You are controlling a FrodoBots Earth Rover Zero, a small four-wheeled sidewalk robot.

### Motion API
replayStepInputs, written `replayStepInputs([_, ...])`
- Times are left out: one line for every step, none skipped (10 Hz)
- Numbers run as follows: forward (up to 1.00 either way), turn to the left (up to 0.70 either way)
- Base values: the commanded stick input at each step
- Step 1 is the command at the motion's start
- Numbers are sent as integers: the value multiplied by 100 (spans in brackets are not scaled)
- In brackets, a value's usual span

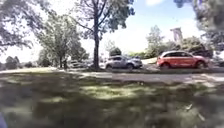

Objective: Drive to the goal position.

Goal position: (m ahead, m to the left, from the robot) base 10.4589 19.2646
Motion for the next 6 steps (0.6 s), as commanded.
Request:
replayStepInputs([70, 0])
replayStepInputs([70, 0])
replayStepInputs([70, 0])
replayStepInputs([70, 0])
replayStepInputs([70, 0])
replayStepInputs([70, 0])
